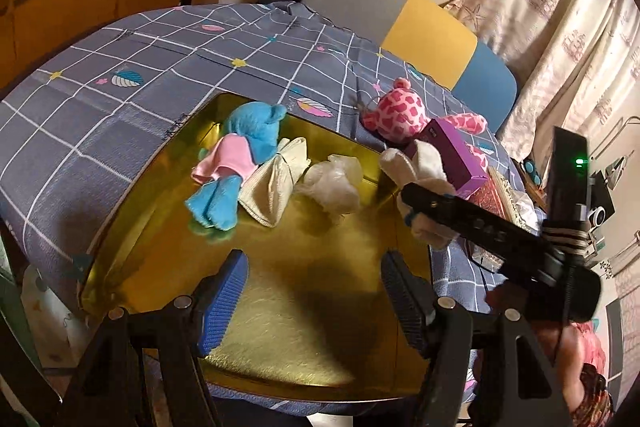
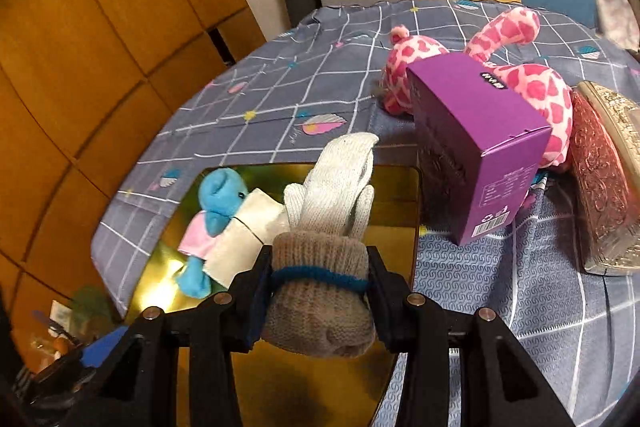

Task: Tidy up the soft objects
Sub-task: 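Lower the white glove into the tray beside the bag and open the right gripper, then move both grippers away from the tray toward the remaining items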

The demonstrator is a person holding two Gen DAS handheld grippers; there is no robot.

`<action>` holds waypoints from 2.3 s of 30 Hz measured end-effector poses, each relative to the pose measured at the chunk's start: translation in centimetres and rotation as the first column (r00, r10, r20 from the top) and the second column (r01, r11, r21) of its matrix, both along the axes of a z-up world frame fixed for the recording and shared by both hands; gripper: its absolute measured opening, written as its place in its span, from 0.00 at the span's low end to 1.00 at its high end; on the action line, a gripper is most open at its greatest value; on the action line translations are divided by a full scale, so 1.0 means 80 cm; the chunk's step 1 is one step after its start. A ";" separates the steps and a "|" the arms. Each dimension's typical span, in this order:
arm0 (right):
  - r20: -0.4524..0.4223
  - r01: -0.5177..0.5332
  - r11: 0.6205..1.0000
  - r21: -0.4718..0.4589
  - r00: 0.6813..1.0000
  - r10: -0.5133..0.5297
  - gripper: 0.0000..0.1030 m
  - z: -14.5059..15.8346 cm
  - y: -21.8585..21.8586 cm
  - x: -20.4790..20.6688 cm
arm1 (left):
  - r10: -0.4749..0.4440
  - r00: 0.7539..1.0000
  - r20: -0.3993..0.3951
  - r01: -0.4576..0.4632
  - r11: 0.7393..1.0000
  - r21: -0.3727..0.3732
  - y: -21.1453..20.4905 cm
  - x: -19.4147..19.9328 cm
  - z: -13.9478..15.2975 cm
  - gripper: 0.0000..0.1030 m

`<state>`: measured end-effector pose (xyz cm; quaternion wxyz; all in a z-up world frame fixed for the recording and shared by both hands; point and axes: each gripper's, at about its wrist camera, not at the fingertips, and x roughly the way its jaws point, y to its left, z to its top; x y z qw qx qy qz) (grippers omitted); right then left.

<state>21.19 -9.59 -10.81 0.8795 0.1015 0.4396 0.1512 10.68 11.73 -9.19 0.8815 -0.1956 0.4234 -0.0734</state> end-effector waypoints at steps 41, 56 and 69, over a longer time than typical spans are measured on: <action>0.067 0.069 0.997 0.044 0.995 -0.072 0.62 0.034 -0.085 -0.074 | -0.084 0.996 -0.017 0.083 0.996 -0.030 -0.039 -0.013 -0.006 0.67; 0.052 0.135 0.989 0.054 0.989 -0.138 0.63 0.026 -0.176 -0.111 | -0.196 0.981 0.012 0.196 0.980 -0.024 -0.095 -0.012 0.012 0.67; 0.002 0.391 0.919 -0.043 0.920 -0.392 0.63 -0.005 -0.367 -0.148 | -0.394 0.918 0.041 0.396 0.918 -0.023 -0.205 -0.013 0.027 0.67</action>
